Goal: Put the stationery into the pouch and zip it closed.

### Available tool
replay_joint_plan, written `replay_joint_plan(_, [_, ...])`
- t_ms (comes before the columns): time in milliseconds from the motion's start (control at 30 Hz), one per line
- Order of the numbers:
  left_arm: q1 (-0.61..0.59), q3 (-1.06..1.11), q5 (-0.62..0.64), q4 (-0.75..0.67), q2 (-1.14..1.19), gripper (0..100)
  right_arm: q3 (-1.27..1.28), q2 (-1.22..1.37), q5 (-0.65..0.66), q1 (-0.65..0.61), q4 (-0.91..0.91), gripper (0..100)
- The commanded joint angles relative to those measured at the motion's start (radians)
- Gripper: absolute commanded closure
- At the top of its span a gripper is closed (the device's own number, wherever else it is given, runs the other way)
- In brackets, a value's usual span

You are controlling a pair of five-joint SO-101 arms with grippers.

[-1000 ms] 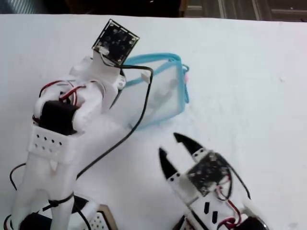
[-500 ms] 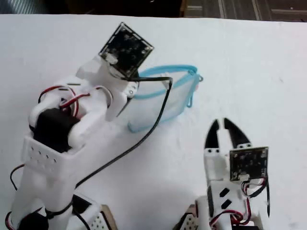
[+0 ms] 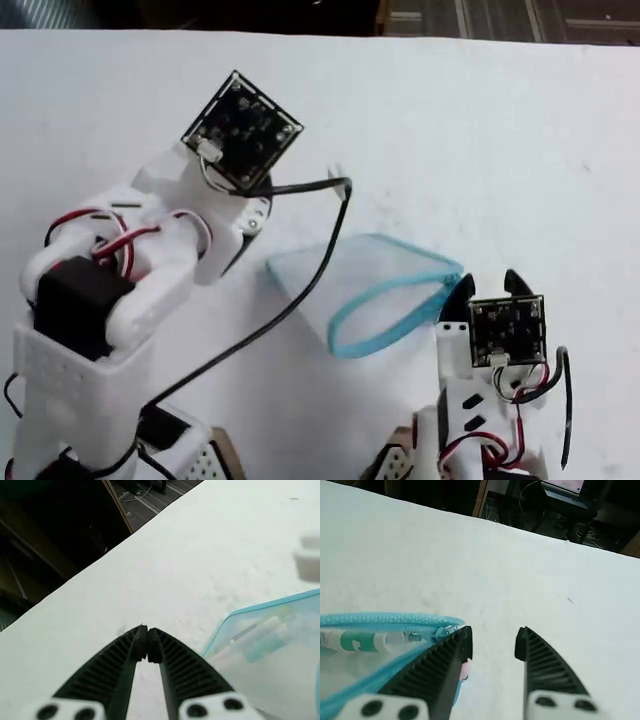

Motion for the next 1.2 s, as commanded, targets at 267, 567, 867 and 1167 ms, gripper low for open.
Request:
replay_joint_plan(267, [0.026, -0.038, 0.009, 0.117, -0.015, 98, -0.005, 0.016, 0.029, -0.194, 0.002, 84.1])
replay_joint_plan(567, [0.161, -0.07, 0.014, 0.279, -0.074, 89, 0.035, 0.047, 0.092, -0.229, -0.019, 84.0])
replay_joint_plan(867, [0.124, -0.119, 0.015, 0.281, -0.227, 82, -0.032, 0.338, 0.084, -0.427, -0.085, 84.0])
replay_joint_plan(1167, [-0.126, 0.134, 0.008, 0.275, -0.233, 82, -0.187, 0.581, 0.184, -0.302, -0.002, 84.0])
